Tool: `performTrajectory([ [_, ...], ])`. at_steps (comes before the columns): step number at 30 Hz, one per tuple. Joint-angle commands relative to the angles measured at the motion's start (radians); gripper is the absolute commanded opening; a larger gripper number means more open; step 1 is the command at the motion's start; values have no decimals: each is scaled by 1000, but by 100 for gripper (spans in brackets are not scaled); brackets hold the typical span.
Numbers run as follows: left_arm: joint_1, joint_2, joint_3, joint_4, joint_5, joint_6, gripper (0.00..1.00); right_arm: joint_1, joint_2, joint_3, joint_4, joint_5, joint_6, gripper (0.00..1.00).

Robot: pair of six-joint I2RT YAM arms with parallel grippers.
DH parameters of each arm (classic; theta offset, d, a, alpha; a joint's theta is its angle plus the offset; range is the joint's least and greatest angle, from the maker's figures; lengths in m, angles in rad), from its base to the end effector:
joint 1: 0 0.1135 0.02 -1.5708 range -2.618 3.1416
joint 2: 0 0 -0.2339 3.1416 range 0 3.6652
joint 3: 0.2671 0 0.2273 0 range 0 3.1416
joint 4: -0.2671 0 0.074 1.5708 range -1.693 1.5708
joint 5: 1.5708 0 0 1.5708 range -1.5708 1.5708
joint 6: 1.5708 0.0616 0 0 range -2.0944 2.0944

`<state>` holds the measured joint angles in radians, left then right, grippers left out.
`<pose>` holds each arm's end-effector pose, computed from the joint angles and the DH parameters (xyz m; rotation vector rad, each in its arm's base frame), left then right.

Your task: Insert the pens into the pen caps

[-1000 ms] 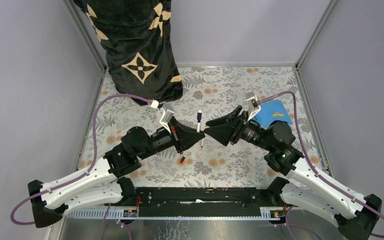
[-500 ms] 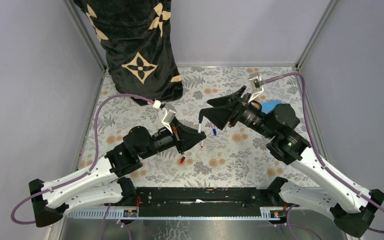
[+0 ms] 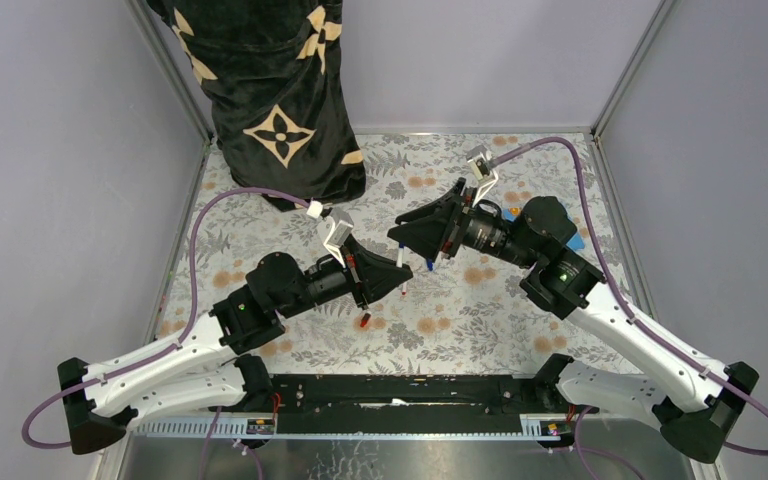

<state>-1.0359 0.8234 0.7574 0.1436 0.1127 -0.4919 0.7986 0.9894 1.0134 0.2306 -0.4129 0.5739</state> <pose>0.1054 -0.1915 0.3409 0.5362 1.5508 -1.2912 0.1466 0.1860 0.4071 -0.5474 1.3828 1.4092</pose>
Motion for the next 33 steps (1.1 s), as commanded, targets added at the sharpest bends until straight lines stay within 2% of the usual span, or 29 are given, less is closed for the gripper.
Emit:
performTrajectory([
  [1,5,-1,10,75,13,-4,0,5,-34,14,70,-37,-6,53],
  [3,4,-3,7,75,12,-6,0,5,-37,8,73,-33,-4,48],
  [7,4,-6,3,78,10,-11,0,4,-33,2,79,-35,4,44],
  [18,4,-8,-1,88,15,-16,0,5,-25,-6,64,-40,4,43],
  [21,4,-8,-1,88,15,-15,0,5,-22,-7,62,-42,4,39],
  [33,5,-31,-25,126,-20,-28,0,5,-9,0,28,-73,-32,0],
])
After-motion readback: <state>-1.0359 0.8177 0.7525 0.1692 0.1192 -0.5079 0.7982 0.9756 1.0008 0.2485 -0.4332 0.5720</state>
